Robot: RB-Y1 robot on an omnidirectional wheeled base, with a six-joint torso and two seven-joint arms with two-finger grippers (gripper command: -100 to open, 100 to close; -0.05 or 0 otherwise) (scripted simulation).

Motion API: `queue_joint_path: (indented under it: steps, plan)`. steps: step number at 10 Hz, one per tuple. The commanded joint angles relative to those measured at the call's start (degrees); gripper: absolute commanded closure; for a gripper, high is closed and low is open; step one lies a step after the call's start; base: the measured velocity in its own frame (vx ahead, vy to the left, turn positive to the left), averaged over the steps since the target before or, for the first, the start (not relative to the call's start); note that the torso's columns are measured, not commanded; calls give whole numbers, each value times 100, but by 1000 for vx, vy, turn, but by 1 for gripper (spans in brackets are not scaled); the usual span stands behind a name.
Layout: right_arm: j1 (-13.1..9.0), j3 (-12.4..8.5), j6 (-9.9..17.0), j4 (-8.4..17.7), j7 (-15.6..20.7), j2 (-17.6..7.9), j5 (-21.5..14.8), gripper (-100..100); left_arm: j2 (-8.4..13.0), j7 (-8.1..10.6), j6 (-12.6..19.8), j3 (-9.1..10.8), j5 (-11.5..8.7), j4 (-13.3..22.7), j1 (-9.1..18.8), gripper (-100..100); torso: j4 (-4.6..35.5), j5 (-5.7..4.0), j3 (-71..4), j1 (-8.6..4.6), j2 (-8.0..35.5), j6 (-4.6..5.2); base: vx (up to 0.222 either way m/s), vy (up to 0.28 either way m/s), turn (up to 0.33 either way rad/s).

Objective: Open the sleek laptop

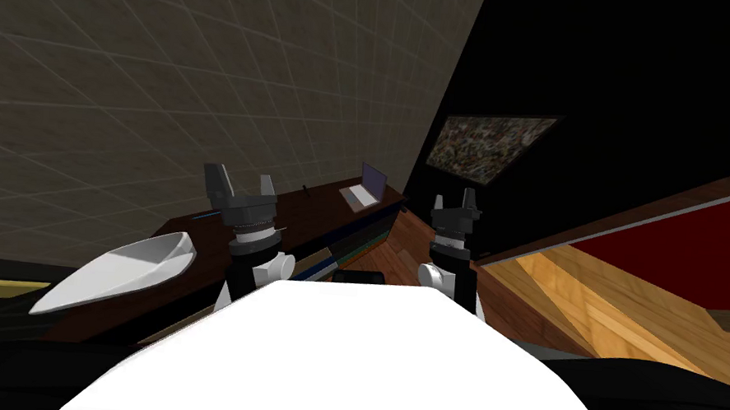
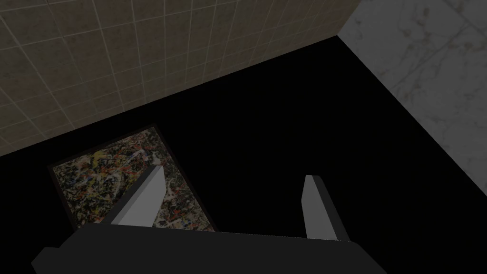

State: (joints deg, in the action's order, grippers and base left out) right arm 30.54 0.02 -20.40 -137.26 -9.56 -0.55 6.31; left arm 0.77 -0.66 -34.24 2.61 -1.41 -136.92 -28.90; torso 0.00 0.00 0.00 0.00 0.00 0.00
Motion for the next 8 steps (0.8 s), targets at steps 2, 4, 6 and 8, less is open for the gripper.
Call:
queue_joint_path:
  steps: [2,4,6,8]
  plan:
    - [0,0,0,0,0,0,0,0,0,0,0,0,0,0,0,0,600,0,-1200,0,597,0,0,0,0]
    - [0,0,0,-1,0,0,0,0,0,0,0,0,0,-1,0,0,1424,0,-2850,0,1422,0,0,0,0]
    - [0,0,0,-1,0,0,0,0,0,0,0,0,0,-1,0,0,2268,0,-4536,0,2269,0,0,0,0]
    - [0,0,-1,-2,0,0,0,0,0,0,0,0,0,-1,0,0,3114,0,-6227,0,3116,0,0,0,0]
